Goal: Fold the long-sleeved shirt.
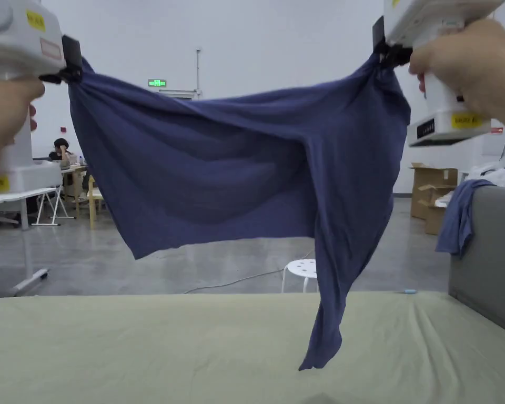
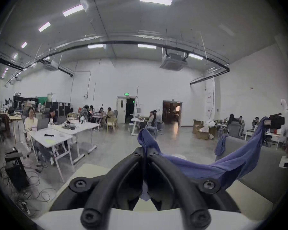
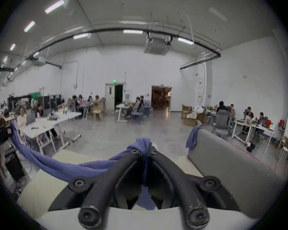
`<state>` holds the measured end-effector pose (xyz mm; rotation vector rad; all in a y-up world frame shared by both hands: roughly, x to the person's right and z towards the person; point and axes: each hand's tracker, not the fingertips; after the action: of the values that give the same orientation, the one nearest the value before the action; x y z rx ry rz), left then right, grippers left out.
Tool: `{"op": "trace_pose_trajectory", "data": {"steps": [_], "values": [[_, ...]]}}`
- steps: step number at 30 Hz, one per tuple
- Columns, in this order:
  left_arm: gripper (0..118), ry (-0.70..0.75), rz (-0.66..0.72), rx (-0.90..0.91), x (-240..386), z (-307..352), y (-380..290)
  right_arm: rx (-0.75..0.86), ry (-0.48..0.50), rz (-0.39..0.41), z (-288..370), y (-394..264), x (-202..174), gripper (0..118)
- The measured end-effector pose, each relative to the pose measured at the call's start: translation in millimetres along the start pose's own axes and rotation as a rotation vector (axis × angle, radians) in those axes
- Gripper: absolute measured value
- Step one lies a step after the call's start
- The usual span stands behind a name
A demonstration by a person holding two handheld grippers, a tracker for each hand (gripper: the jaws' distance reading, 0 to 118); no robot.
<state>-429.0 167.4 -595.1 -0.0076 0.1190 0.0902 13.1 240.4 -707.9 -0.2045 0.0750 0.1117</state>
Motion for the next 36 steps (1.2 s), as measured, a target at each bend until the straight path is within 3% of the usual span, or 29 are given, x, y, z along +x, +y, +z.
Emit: {"op": "trace_pose_trajectory", "data": {"steps": [6,8,13,17,23,27,32,36], "values": [[0,-0.030,0.001,-0.247,-4.8,-35.5,-149.2,-0.262,0.033,0.060,-71.3,-157.0,-11.9,1],[0,-0.043,0.029,-0.312,-6.8,-35.2,-206.6,-0.375,0.057,0.017,-89.5,-223.9,-13.0,1],[0,-0.050,0.087,-0.487,-27.1,-12.0,-317.3,-0.576,0.100,0.025,-94.1,-378.3,-11.7,1],[0,-0.090,0.057,-0.556,-46.4,40.4,-359.5,-0.611,0.150,0.063,-42.8,-451.0,-4.3,1],[0,-0.151,0.043,-0.669,-58.6,153.5,-393.5,-0.641,0.229,0.122,77.1,-505.9,7.6,1],[0,-0.128,0.074,-0.724,-69.1,222.5,-429.0,-0.679,0.247,0.089,147.6,-545.5,17.3,1],[0,-0.129,0.116,-0.781,-81.3,298.5,-471.5,-0.758,0.270,0.144,216.6,-601.5,19.9,1],[0,-0.127,0.170,-0.856,-79.6,351.4,-506.5,-0.830,0.276,0.109,248.5,-639.7,25.4,1]]}}
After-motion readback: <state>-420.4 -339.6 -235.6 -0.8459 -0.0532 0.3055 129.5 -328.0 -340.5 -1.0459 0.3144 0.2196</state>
